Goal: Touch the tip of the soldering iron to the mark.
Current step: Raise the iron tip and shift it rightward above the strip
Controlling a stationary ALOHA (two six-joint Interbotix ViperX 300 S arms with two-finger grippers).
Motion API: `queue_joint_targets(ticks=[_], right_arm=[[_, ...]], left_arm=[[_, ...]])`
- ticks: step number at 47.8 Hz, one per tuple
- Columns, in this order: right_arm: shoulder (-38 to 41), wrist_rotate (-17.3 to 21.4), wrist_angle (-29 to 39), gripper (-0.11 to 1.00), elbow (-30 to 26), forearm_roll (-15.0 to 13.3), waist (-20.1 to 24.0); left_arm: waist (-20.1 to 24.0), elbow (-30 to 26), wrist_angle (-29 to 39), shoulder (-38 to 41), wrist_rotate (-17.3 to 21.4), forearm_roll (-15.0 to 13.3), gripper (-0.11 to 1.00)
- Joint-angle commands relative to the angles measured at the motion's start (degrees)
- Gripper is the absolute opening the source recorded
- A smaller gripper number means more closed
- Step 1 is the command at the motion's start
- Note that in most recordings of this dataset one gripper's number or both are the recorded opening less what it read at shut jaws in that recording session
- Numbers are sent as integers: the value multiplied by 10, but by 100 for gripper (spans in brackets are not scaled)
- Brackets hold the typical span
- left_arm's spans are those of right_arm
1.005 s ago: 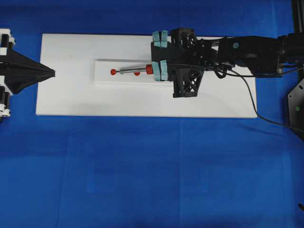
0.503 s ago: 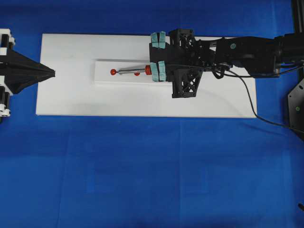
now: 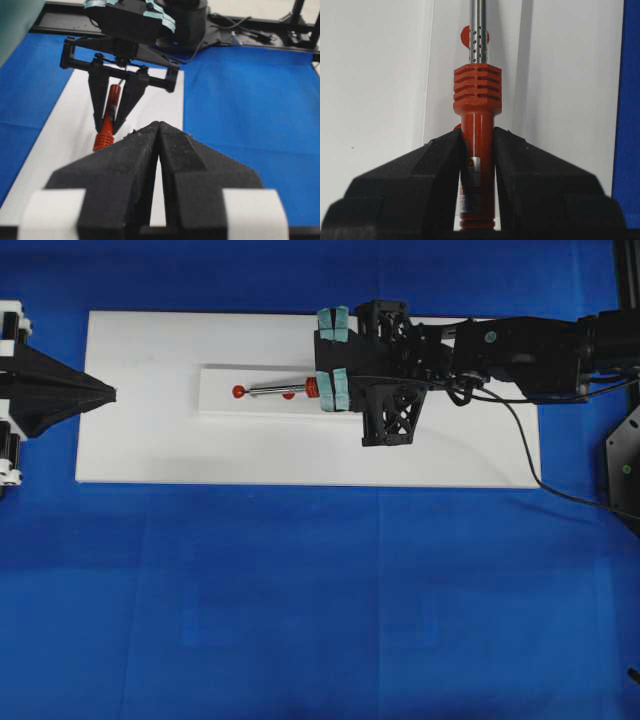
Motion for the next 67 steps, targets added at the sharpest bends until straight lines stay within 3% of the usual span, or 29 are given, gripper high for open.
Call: queue_joint_targets(ticks=[1, 35, 55, 67], right_arm=[[-8, 1, -2, 6, -15, 2, 0], [-12, 2, 4, 6, -15, 2, 1], [-128, 3, 79, 6, -39, -4, -2], [-143, 2, 85, 6, -42, -8, -2]], left_arm=[[1, -5, -7, 3, 0, 0, 0], [1, -5, -7, 2, 0, 0, 0], [1, -6, -7, 2, 0, 0, 0], [1, -6, -7, 2, 0, 0, 0]])
